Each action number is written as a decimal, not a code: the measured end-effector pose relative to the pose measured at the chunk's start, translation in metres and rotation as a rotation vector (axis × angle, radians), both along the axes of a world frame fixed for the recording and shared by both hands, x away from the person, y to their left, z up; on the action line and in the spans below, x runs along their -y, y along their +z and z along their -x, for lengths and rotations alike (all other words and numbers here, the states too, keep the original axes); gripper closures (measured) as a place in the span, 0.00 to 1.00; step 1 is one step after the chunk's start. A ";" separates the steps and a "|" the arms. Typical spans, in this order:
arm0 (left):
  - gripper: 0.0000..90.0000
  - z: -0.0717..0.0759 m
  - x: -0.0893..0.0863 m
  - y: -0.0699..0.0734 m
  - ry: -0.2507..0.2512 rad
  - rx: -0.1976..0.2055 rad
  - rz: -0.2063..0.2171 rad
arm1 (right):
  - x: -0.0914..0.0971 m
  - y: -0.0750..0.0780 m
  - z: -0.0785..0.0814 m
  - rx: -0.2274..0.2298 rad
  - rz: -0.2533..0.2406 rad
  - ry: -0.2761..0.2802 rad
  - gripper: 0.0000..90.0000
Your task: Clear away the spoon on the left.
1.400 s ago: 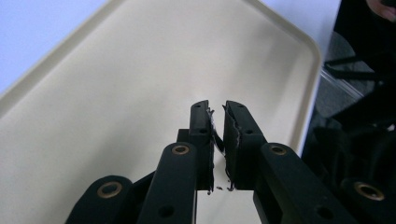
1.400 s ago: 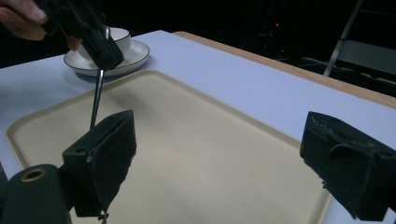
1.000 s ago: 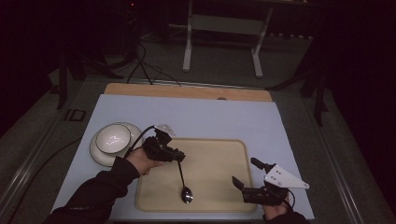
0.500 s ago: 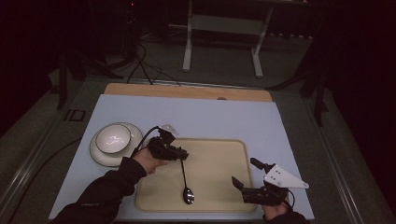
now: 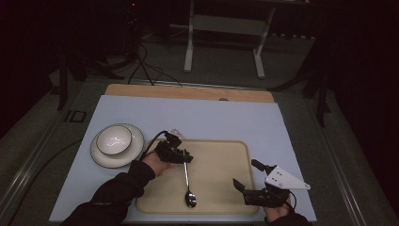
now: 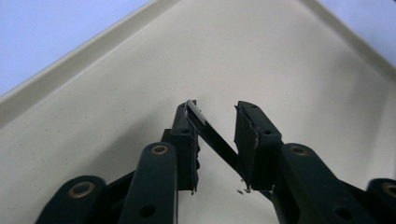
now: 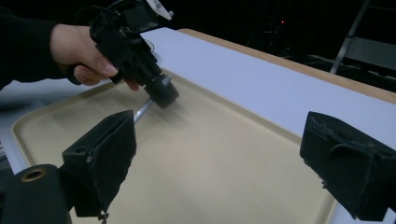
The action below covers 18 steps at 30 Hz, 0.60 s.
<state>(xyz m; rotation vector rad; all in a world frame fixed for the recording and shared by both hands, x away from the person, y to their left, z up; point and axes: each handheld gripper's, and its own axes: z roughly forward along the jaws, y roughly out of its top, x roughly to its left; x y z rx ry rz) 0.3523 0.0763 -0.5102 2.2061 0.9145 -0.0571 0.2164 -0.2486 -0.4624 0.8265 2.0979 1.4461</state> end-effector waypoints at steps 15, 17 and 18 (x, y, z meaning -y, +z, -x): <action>0.74 -0.006 0.011 -0.019 0.050 -0.014 -0.044 | 0.000 0.000 -0.001 -0.007 -0.003 0.006 0.12; 0.72 -0.006 0.012 -0.019 0.065 -0.009 -0.040 | 0.000 -0.001 -0.001 -0.008 -0.003 0.007 0.12; 0.72 -0.006 0.012 -0.019 0.070 -0.007 -0.039 | 0.000 -0.001 -0.001 -0.010 -0.003 0.007 0.12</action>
